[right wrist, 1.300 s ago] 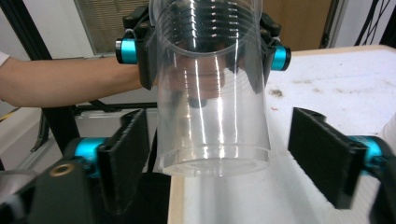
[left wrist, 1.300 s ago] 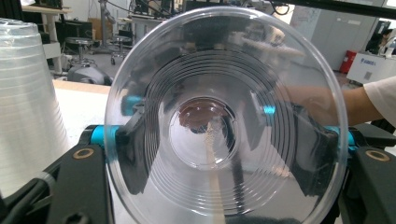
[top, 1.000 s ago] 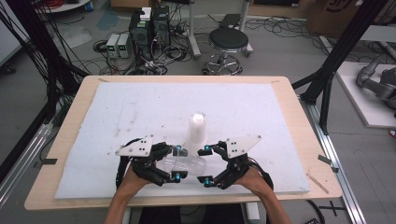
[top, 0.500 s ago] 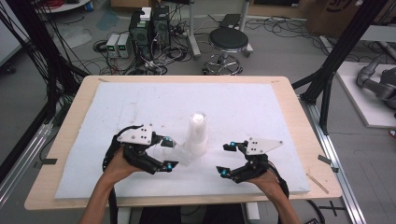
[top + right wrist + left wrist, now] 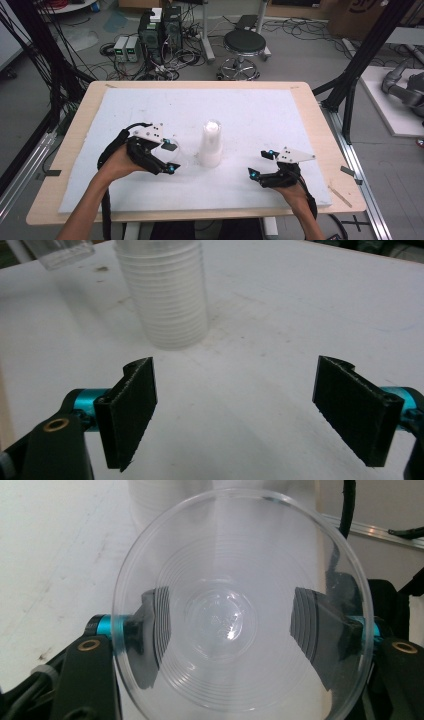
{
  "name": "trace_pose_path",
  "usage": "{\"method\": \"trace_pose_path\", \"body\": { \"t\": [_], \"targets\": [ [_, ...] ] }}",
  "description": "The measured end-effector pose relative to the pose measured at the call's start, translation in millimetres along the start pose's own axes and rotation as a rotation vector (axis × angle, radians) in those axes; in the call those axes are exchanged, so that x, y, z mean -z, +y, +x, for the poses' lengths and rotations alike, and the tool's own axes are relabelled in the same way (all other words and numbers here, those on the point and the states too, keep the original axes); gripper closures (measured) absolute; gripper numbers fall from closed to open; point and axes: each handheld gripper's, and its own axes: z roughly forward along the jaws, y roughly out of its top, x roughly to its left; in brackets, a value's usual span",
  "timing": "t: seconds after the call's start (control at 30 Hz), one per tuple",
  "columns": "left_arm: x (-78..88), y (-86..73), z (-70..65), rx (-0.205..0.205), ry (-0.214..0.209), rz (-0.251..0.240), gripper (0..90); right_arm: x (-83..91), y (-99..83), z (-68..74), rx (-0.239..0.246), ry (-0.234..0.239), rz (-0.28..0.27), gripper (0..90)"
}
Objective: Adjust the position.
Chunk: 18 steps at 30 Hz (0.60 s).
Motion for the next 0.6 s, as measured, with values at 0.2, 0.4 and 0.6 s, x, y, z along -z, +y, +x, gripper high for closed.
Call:
{"method": "trace_pose_path", "body": {
  "t": [0.2, 0.4, 0.6],
  "targets": [
    [1.1, 0.1, 11.3, 0.008, 0.015, 0.081, 32.6, -0.1, -5.7, -4.6, -0.011, -0.052, -0.01, 17.5],
    [-3.7, 1.8, 18.3, 0.005, 0.011, 0.164, 32.5, -4.3, -12.4, -6.0, -0.011, -0.084, -0.004, 17.5],
    [-3.7, 3.9, 22.8, 0.01, 0.018, 0.195, 32.5, -5.9, -15.1, -7.9, -0.014, -0.077, -0.003, 17.5]
  ]
}}
